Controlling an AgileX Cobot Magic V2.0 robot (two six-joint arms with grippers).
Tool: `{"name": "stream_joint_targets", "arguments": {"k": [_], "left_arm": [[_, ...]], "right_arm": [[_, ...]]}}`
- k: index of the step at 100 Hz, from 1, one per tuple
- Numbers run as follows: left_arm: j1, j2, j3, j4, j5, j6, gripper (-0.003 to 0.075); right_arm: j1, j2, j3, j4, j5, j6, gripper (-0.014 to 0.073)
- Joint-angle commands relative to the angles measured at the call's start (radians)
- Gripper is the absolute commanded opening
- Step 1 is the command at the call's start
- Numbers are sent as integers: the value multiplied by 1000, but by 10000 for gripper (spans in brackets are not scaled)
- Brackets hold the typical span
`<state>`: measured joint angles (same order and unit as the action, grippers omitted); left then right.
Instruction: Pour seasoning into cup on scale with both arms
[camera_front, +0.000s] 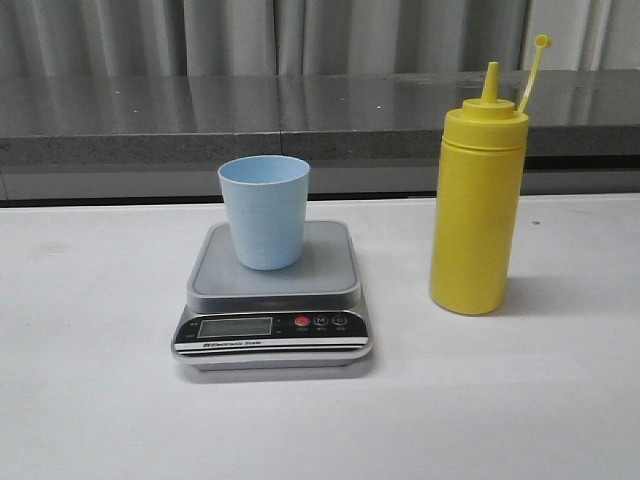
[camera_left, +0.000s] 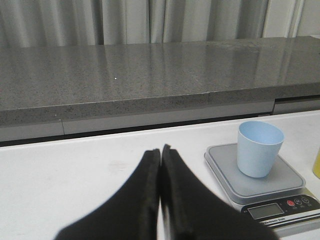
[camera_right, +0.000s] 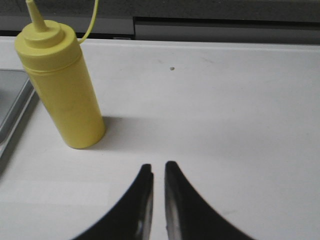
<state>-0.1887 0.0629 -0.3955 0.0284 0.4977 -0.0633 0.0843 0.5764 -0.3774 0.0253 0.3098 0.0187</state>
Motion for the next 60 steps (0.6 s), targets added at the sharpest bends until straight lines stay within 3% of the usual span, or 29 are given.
{"name": "stream_joint_targets", "arguments": {"k": [1,14,21,60], "left_arm": [[5,13,-26,1,-78,-6,-20],[5,13,-26,1,-78,-6,-20],[5,13,-26,1,-78,-6,-20],[5,13,-26,1,-78,-6,-20]], "right_arm": [[32,43,-37,2,-128,1,271],[80,95,-37,2,-218,1,518],[104,120,-37,2,-288,1,601],[160,329,-37,2,-507,2,623]]}}
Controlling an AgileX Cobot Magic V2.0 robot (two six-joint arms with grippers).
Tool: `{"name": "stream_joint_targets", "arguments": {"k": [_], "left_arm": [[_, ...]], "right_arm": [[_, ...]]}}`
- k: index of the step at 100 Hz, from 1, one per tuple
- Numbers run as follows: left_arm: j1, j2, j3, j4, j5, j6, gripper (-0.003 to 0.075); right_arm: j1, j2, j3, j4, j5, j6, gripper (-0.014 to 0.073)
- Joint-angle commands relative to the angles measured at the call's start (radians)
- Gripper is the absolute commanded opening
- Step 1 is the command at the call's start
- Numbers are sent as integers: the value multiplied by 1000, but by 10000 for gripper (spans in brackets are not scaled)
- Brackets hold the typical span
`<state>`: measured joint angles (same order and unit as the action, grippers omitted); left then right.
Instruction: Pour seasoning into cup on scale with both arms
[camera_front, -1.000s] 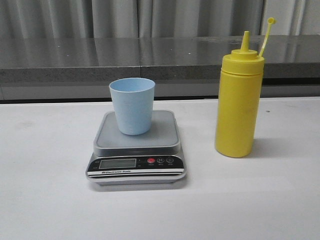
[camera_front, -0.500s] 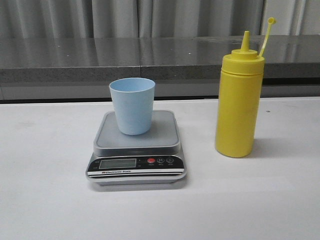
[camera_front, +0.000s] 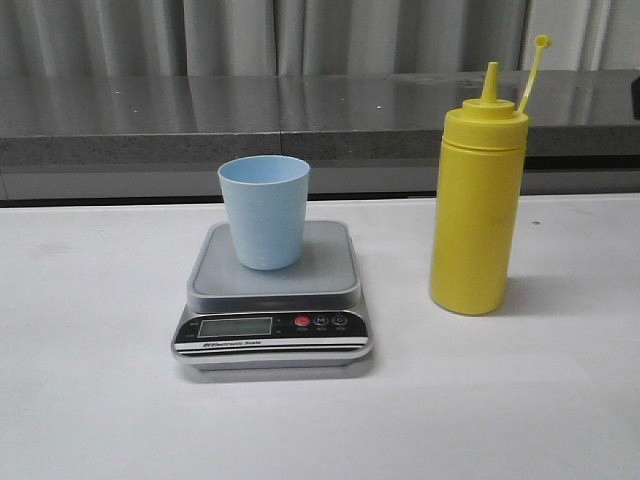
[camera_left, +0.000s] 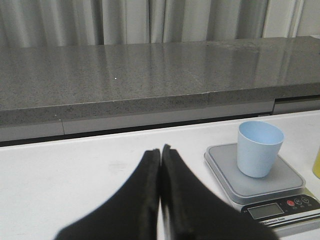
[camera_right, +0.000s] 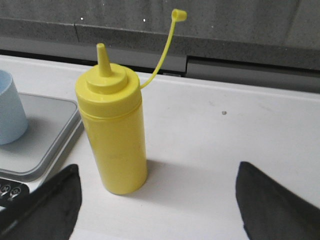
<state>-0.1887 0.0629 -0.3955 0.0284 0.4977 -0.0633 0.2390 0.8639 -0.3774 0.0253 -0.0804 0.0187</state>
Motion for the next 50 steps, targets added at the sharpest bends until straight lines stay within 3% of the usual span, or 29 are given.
{"name": "stream_joint_targets", "arguments": {"k": [1,50], "left_arm": [[5,13,-26,1,-78,-6,-20],[5,13,-26,1,-78,-6,-20]], "right_arm": [[5,50,-37,2,-120,4,623],[118,400,-37,1,-502,28,623]]}}
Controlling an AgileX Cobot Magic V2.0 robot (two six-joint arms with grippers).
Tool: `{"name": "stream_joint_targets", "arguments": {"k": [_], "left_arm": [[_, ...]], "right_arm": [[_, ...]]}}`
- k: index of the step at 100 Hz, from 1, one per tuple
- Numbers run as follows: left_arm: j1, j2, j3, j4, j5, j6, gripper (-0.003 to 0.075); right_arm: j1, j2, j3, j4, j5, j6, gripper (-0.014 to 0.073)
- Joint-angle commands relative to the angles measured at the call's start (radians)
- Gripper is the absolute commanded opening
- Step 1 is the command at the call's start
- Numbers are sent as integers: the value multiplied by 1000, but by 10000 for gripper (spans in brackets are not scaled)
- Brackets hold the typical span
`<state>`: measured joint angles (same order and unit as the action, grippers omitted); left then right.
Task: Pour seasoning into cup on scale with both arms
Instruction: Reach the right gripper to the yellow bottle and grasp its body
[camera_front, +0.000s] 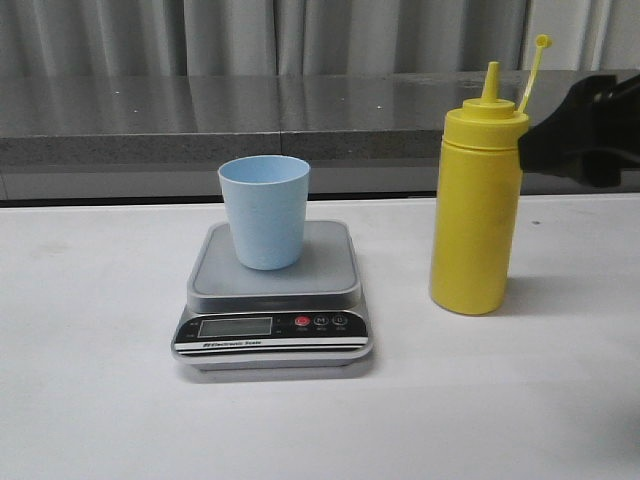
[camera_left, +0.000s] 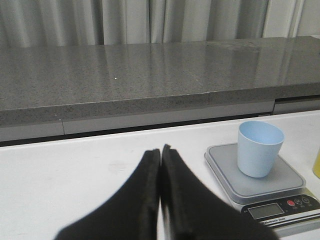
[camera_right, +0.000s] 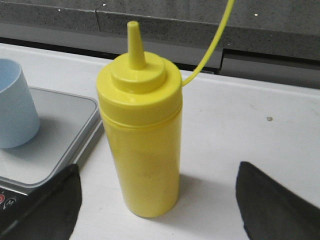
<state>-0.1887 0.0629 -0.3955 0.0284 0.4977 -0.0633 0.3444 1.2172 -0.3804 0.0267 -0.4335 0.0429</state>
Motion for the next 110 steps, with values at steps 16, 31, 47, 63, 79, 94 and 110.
{"name": "stream_joint_targets", "arguments": {"k": [16,31,47,63,79,94,110], "left_arm": [[5,13,-26,1,-78,-6,-20],[5,13,-26,1,-78,-6,-20],[5,13,-26,1,-78,-6,-20],[5,13,-26,1,-78,-6,-20],[5,13,-26,1,-78,-6,-20],[5,13,-26,1,-78,-6,-20],[5,13,-26,1,-78,-6,-20]], "right_arm": [[19,178,-34,-1,-341,13,623],[19,297,-35,-19,-513,95,623],[19,399,-48,-37,-622,113,623],[19,463,-93,-63,-628,113,623],[19,507,-145,-65,-625,113,623],[19,546,-188,-65,-619,113,623],[19,580,-229,-65,-613,113,622]]}}
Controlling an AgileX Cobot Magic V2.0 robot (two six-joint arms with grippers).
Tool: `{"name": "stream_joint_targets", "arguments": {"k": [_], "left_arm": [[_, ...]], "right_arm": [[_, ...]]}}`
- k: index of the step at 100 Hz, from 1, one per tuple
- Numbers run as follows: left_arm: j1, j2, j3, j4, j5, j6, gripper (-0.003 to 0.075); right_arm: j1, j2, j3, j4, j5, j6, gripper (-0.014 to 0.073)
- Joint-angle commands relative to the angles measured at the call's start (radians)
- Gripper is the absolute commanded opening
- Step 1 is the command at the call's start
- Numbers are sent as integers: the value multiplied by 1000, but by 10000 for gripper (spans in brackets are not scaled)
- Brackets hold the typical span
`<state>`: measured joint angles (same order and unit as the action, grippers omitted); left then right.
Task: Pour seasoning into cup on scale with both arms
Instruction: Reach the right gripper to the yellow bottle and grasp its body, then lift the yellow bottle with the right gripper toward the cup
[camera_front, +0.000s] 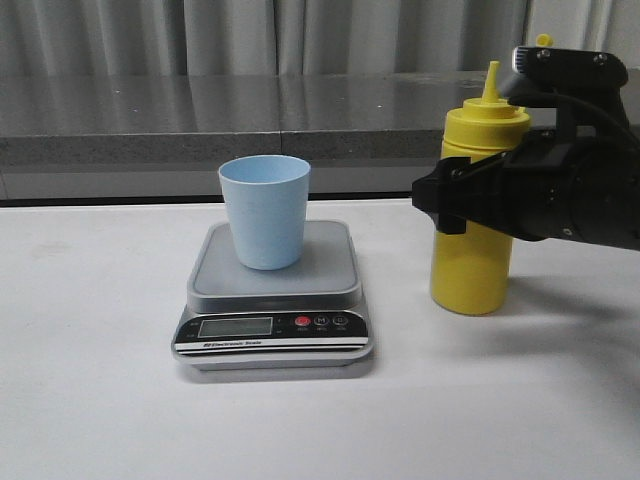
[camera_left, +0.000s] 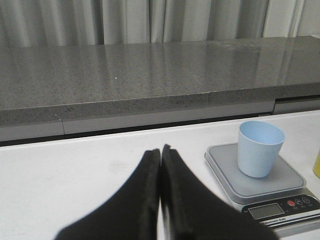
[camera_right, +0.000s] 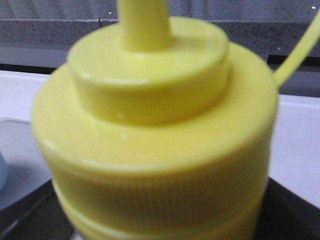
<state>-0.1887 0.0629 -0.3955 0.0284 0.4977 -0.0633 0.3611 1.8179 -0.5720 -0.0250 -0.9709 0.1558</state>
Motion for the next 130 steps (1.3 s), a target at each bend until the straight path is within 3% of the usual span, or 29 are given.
{"name": "stream_joint_targets", "arguments": {"k": [1,15,34,46,62,73,99,130], "left_arm": [[5,13,-26,1,-78,-6,-20],[5,13,-26,1,-78,-6,-20],[5,13,-26,1,-78,-6,-20],[5,13,-26,1,-78,-6,-20],[5,13,-26,1,-78,-6,-20],[5,13,-26,1,-78,-6,-20],[5,13,-26,1,-78,-6,-20],[5,13,-26,1,-78,-6,-20]], "right_arm": [[3,-20,-40,-13,-76,0,622],[3,-11,-51,-13,-73,0,561],[3,-11,-51,-13,-73,0,322],[3,-11,-51,-13,-78,0,252],[3,-34,-52,-13,-70,-11,242],[3,-82,-61,-13,-22,-89,242],[11,-174,-197,-17,354,-262,242],[55,-177,-355,-134,577,-457,242]]}}
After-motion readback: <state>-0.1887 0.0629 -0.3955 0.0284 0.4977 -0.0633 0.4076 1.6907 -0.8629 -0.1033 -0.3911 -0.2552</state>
